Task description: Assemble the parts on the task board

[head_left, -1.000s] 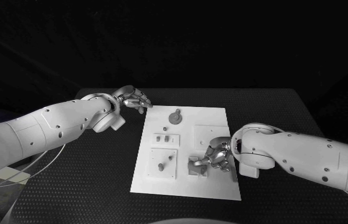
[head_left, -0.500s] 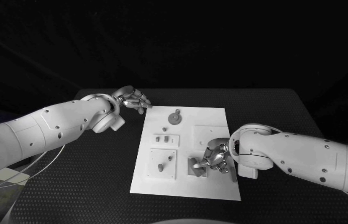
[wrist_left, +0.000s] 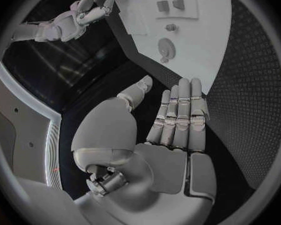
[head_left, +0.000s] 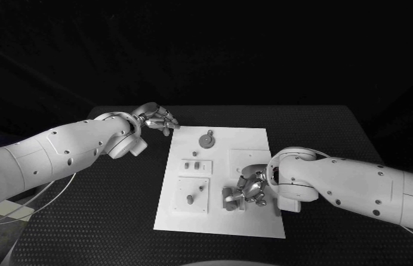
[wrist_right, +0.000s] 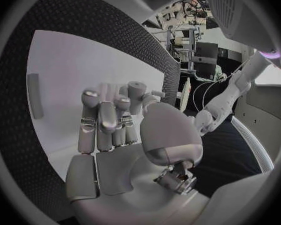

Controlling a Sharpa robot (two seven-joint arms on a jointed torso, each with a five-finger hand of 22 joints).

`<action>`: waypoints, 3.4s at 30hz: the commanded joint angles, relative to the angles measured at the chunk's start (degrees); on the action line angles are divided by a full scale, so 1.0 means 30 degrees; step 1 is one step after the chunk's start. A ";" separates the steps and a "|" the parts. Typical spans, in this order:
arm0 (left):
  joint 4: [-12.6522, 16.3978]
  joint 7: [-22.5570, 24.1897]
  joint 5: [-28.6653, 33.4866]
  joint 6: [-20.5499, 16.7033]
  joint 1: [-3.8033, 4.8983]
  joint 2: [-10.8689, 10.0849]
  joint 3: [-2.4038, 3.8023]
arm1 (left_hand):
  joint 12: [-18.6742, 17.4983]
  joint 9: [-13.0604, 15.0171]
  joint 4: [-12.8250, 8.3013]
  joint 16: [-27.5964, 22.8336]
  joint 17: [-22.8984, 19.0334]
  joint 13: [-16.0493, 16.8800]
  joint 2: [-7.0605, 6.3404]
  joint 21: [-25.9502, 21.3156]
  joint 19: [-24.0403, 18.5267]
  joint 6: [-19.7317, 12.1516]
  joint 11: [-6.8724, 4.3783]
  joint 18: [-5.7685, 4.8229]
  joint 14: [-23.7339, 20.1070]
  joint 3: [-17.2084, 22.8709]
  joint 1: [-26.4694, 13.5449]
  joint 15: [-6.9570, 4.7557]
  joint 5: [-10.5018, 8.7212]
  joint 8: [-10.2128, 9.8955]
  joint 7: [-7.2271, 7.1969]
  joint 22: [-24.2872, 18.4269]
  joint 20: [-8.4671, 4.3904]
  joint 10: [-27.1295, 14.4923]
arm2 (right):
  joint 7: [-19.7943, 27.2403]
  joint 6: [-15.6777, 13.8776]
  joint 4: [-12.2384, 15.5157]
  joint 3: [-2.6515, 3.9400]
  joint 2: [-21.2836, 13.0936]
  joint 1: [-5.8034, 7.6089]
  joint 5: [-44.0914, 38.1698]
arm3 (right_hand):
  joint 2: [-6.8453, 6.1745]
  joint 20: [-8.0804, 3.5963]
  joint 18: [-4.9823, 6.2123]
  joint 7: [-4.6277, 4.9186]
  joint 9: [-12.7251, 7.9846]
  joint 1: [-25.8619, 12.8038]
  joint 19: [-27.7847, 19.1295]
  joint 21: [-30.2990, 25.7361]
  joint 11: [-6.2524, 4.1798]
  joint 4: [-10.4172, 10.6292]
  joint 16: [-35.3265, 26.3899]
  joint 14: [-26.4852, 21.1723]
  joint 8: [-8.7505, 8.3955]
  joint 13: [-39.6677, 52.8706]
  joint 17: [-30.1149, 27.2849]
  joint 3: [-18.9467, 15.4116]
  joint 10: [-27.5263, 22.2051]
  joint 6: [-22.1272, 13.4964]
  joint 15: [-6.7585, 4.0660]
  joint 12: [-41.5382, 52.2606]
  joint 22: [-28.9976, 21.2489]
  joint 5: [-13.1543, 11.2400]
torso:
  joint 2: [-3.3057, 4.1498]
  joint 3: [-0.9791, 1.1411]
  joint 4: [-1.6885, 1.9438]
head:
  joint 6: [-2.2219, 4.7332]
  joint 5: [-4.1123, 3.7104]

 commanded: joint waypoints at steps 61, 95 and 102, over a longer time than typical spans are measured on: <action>0.0051 0.0094 0.0098 0.0205 0.0012 -0.0008 0.0011 | 0.0139 -0.0037 0.0224 -0.0205 0.0168 -0.0056 0.0050 0.0030 -0.0006 -0.0100 -0.0040 0.0360 0.0147 0.0000 -0.0224 0.0033 0.0052 0.0085 -0.0006 -0.0033 0.0052 -0.0137 | 0.0575 0.0457 0.1601 0.0440 -0.0436 -0.0293 -0.7165 | -0.2204 -0.0028 0.1095 -0.0214 0.0172 0.0777 0.0890 0.0008 -0.0453 -0.0067 0.0407 0.1345 0.0694 -0.0246 0.0740 0.1047 0.1076 0.1397 -0.0372 0.0568 0.0296 -0.0123 | 0.0002 0.0012 -0.0004 | -0.0105 0.0011; 0.0052 0.0061 0.0098 0.0223 0.0012 -0.0047 0.0011 | 0.0158 -0.0043 0.0244 -0.0265 0.0244 -0.0072 0.0047 0.0031 -0.0009 -0.0098 -0.0042 0.0362 0.0161 -0.0005 -0.0219 0.0031 0.0052 0.0094 -0.0010 -0.0031 0.0050 -0.0141 | 0.0452 0.0840 0.0869 0.0433 -0.0085 -0.0377 -0.6191 | -0.0377 -0.0102 0.1095 -0.0459 0.0272 0.1564 0.1103 0.0162 -0.0706 -0.0180 0.0813 0.1727 0.0970 -0.0264 0.1348 0.0932 0.1657 0.1973 -0.0595 0.0729 0.0342 -0.0113 | 0.0006 -0.0005 -0.0004 | -0.0113 -0.0029; 0.0060 0.0061 0.0094 0.0225 0.0012 -0.0054 0.0011 | 0.0158 -0.0043 0.0244 -0.0265 0.0244 -0.0072 0.0047 0.0031 -0.0009 -0.0098 -0.0042 0.0362 0.0161 -0.0005 -0.0219 0.0031 0.0052 0.0094 -0.0010 -0.0031 0.0050 -0.0141 | 0.0644 0.0705 0.1008 0.0435 -0.0160 -0.0379 -0.5937 | -0.0377 -0.0102 0.1095 -0.0459 0.0272 0.1564 0.1103 0.0162 -0.0706 -0.0180 0.0813 0.1727 0.0970 -0.0264 0.1348 0.0932 0.1657 0.1973 -0.0595 0.0729 0.0342 -0.0113 | 0.0003 0.0022 0.0014 | -0.0105 -0.0002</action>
